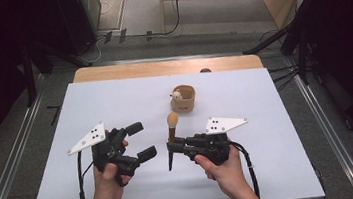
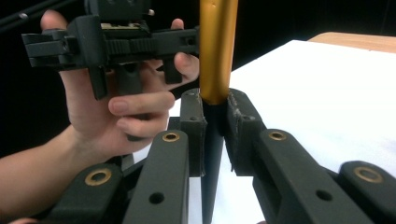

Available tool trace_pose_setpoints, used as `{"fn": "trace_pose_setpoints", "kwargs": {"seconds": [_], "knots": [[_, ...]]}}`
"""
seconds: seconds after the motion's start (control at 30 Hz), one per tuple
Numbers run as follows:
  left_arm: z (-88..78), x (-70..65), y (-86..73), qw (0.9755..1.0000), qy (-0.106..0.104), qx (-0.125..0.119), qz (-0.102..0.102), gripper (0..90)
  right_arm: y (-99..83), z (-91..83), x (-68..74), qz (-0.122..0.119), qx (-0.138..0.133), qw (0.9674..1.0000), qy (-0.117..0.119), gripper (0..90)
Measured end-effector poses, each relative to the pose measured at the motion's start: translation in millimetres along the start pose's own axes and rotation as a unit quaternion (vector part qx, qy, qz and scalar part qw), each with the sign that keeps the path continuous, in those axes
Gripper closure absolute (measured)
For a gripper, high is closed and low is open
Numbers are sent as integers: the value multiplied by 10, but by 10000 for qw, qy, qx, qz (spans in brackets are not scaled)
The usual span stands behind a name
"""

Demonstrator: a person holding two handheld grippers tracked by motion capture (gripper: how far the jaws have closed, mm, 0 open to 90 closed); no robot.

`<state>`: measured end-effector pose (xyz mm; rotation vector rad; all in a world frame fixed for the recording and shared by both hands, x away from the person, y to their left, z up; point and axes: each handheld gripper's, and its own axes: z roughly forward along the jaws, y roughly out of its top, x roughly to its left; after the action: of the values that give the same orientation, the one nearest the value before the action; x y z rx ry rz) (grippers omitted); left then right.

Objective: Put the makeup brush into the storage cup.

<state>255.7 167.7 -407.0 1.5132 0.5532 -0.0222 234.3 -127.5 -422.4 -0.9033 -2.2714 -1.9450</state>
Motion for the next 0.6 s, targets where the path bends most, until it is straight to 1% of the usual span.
{"fn": "trace_pose_setpoints", "kwargs": {"seconds": [0.03, 0.1, 0.17, 0.23, 0.3, 0.4, 0.47, 0.6], "knots": [[-30, 9, 0, 9999, 123, 7, 36, 0, 0, -1, 2, -39, 4, 10000, -31, 803], [-77, 28, -8, 9996, 285, 20, 72, 0, 1, -7, 6, -92, 1, 9999, -101, 803], [-145, 61, -21, 9992, 396, 27, 91, 0, 2, -18, 5, -124, -38, 9998, -164, 802], [-205, 75, -33, 9982, 588, 22, 149, 0, 5, -35, 1, -163, -55, 9996, -217, 802], [-255, 86, -40, 9970, 733, 60, 245, 0, 8, -50, 1, -172, -79, 9995, -265, 802], [-337, 103, -59, 9942, 997, 127, 373, 0, 8, -62, -7, -226, -126, 9992, -320, 802], [-391, 124, -71, 9934, 1082, 99, 371, 0, 7, -69, -9, -232, -143, 9990, -362, 802], [-487, 149, -87, 9898, 1327, 152, 487, 0, 5, -81, -9, -274, -181, 9984, -452, 802]]}}
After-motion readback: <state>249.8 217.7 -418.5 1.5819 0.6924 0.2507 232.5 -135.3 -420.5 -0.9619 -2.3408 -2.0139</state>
